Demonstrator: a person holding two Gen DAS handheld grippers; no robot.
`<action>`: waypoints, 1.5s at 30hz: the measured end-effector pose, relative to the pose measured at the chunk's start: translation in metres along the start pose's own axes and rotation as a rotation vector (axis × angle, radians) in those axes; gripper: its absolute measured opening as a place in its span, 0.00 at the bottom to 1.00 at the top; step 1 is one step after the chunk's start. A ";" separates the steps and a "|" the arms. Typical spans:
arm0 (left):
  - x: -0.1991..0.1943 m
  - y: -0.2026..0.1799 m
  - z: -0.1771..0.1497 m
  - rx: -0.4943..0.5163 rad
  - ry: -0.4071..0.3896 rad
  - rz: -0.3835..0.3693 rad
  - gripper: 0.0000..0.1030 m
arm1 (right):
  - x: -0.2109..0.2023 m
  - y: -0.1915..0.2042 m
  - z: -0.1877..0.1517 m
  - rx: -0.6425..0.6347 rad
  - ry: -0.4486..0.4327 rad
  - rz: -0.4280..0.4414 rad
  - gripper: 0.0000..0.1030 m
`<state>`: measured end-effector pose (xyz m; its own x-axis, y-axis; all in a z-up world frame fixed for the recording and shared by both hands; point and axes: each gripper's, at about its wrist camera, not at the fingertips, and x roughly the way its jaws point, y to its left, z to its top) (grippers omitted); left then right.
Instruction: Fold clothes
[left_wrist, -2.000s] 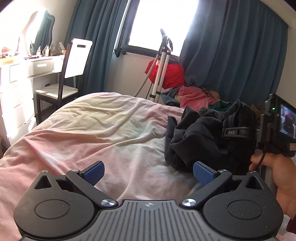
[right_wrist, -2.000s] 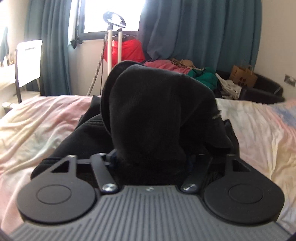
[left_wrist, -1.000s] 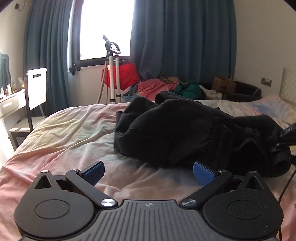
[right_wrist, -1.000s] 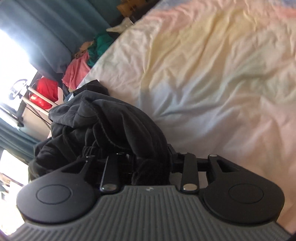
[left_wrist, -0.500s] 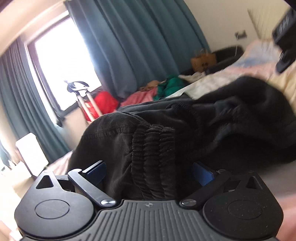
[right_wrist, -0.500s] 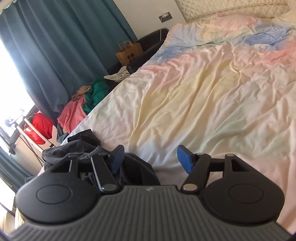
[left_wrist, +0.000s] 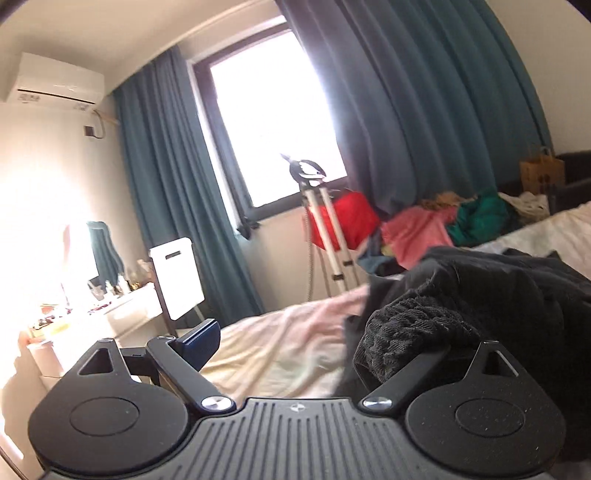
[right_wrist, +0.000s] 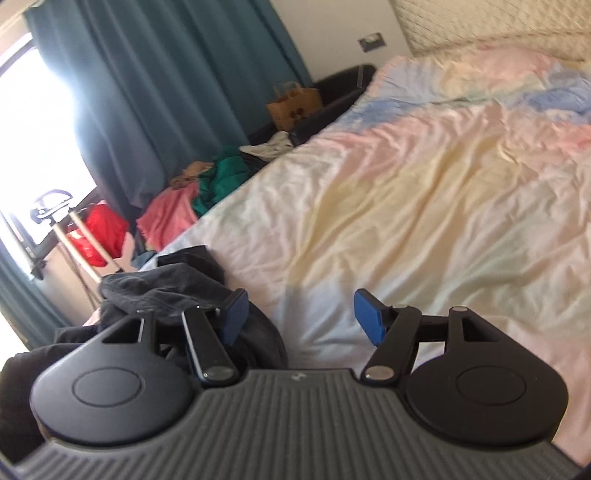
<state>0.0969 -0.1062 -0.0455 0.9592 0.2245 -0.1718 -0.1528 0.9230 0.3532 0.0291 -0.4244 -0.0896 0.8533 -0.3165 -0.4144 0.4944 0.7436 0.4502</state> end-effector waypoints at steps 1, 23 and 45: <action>0.002 0.010 0.002 -0.002 0.008 0.004 0.91 | -0.003 0.005 -0.001 -0.027 -0.017 0.024 0.65; 0.011 0.109 -0.101 0.365 0.077 -0.344 0.91 | -0.055 0.135 -0.098 -0.731 0.208 0.469 0.63; 0.019 0.090 -0.092 0.169 -0.067 -0.224 0.92 | -0.051 0.152 -0.154 -0.906 0.283 0.356 0.62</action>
<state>0.0799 0.0096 -0.1013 0.9791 -0.0056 -0.2032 0.1010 0.8810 0.4622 0.0350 -0.2050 -0.1217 0.7981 0.0747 -0.5979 -0.1933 0.9716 -0.1366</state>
